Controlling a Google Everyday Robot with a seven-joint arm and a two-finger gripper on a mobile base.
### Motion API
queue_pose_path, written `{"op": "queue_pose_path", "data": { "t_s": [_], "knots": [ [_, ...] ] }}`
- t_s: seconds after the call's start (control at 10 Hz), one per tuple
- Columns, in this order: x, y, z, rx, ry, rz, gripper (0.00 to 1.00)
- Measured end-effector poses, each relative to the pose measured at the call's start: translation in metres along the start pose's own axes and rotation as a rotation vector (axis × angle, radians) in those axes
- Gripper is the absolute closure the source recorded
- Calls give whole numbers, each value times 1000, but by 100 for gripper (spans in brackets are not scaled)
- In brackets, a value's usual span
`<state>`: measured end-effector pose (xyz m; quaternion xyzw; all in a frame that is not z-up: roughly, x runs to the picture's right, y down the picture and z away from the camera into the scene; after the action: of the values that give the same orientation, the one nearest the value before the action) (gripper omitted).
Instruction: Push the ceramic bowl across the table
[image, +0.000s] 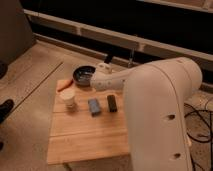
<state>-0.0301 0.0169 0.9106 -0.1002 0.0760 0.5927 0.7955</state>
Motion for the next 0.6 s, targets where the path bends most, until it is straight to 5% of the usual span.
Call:
{"op": "queue_pose_path", "data": {
  "t_s": [0.6],
  "knots": [
    [-38,21,65,-53,55,-114,35]
  ]
}}
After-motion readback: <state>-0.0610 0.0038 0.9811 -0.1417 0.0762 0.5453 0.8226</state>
